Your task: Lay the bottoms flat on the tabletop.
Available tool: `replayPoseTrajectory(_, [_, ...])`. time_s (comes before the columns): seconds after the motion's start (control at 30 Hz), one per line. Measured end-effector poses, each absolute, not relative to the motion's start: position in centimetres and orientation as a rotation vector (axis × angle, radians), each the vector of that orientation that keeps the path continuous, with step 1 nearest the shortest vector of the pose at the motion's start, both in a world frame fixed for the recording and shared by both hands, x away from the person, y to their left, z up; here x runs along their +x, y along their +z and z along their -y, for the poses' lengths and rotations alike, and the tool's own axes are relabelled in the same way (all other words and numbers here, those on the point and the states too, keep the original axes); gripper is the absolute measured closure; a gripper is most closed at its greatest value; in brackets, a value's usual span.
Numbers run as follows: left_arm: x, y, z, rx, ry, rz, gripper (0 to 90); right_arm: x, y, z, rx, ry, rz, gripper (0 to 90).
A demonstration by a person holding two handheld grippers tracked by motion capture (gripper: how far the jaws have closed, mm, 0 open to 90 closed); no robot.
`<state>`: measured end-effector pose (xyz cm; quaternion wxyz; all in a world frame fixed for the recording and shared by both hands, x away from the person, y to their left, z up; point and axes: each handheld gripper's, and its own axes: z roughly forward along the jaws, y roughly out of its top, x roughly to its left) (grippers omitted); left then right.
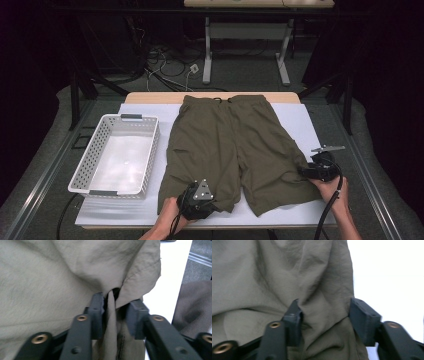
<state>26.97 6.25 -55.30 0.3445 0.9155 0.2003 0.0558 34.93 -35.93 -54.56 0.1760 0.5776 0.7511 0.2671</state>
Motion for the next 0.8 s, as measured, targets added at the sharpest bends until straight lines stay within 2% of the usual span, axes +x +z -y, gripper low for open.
replayPoseTrajectory(0.13, [27.0,-55.3,-6.2,2.373,0.139,-0.519,83.6,34.7,-54.5,35.5,1.61,0.758,-2.127,70.2])
replayPoseTrajectory(0.23, [27.1,-55.3,-6.3,2.365,0.141,-0.521,87.3,34.7,-54.5,35.3,1.607,0.779,-2.135,83.7])
replayPoseTrajectory(0.33, [26.8,-55.2,-6.2,2.371,0.157,-0.505,88.1,34.6,-54.5,35.1,1.602,0.78,-2.139,87.7])
replayPoseTrajectory(0.53, [26.2,-54.6,-6.8,2.364,0.164,-0.479,88.4,33.7,-53.4,34.8,1.581,0.737,-2.165,88.2])
replayPoseTrajectory(0.6, [26.3,-54.8,-6.8,2.363,0.17,-0.475,86.9,33.7,-53.4,34.8,1.575,0.719,-2.166,84.6])
replayPoseTrajectory(0.63, [26.5,-54.8,-6.7,2.381,0.155,-0.479,82.9,33.8,-53.5,34.8,1.565,0.712,-2.162,76.1])
replayPoseTrajectory(0.67, [26.6,-54.7,-6.6,2.386,0.158,-0.494,67.7,34.2,-53.5,34.7,1.565,0.724,-2.148,60.9])
replayPoseTrajectory(0.7, [26.6,-54.7,-6.5,2.381,0.161,-0.499,54.9,34.3,-53.5,34.7,1.569,0.741,-2.138,53.9])
replayPoseTrajectory(0.77, [26.6,-54.7,-6.1,2.389,0.164,-0.487,39.0,34.8,-53.2,34.7,1.566,0.773,-2.137,42.2])
replayPoseTrajectory(0.8, [26.5,-54.8,-5.9,2.394,0.171,-0.487,33.9,35.1,-53.2,34.7,1.572,0.777,-2.147,37.8])
